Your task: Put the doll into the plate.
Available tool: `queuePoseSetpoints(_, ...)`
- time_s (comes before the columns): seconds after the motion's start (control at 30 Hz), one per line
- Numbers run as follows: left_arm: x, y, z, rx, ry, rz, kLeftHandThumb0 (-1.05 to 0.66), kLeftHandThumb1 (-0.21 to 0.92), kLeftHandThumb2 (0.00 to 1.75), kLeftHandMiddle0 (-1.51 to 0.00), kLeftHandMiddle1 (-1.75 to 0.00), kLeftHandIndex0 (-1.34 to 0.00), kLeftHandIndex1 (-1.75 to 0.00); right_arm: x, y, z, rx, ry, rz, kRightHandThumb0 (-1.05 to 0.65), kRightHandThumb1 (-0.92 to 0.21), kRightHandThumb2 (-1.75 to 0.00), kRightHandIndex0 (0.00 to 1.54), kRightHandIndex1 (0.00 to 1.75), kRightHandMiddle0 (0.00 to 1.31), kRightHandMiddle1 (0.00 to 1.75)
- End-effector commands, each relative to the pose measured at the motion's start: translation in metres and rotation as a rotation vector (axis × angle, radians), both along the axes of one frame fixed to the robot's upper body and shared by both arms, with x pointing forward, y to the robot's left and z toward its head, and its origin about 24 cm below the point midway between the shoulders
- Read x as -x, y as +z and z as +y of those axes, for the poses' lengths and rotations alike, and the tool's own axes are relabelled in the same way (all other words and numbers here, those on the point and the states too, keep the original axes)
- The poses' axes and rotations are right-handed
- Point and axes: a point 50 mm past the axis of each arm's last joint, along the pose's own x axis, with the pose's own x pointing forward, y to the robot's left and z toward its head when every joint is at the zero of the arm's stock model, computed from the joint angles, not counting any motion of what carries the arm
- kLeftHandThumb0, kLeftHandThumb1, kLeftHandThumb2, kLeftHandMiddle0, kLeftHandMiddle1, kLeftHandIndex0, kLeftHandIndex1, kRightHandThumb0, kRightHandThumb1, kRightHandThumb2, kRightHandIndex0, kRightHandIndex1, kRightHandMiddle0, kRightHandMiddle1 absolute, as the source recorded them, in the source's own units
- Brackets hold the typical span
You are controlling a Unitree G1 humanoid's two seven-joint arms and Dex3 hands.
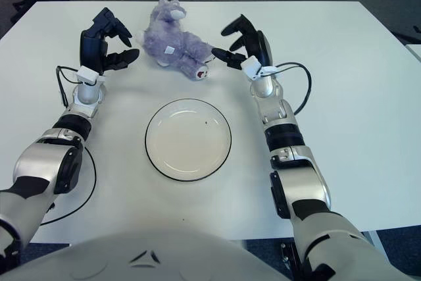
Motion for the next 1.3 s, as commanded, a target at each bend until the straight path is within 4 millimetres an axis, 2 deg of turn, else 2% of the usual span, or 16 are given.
queuePoseSetpoints(0.0,0.0,-0.005,-0.001,0.027,0.012,0.025,0.03,0.88,0.13,-0.87,-1.75,-0.65,-1.75,-0.005,0.005,0.008,0.073,0.022,0.016,-0.52,-0.92,-0.02,0.59,0.18,0.31,0.66)
queuePoseSetpoints(0.43,0.0,-0.006,-0.004,0.039,0.015,0.031,0.04,0.91,0.09,-0.84,-1.75,-0.63,-1.75,-0.014,0.005,0.024,0.099,0.118,0.112,-0.63,-0.92,-0.02,0.51,0.01,0.28,0.54)
queuePoseSetpoints(0.8,0.0,-0.006,-0.005,0.047,0.029,0.028,0.04,0.92,0.07,-0.82,-1.75,-0.62,-1.75,-0.02,0.011,0.031,0.151,0.172,0.216,-0.65,-0.92,-0.02,0.51,0.0,0.3,0.47)
queuePoseSetpoints(1.03,0.0,-0.007,-0.006,0.051,0.034,0.025,0.04,0.92,0.07,-0.81,-1.75,-0.62,-1.75,-0.025,0.013,0.039,0.179,0.158,0.279,-0.73,-0.92,-0.1,0.49,0.0,0.3,0.44)
queuePoseSetpoints(1.27,0.001,-0.006,-0.006,0.053,0.038,0.021,0.04,0.92,0.07,-0.8,-1.75,-0.61,-1.75,-0.033,0.011,0.047,0.188,0.141,0.319,-0.78,-0.92,-0.13,0.47,0.0,0.32,0.31)
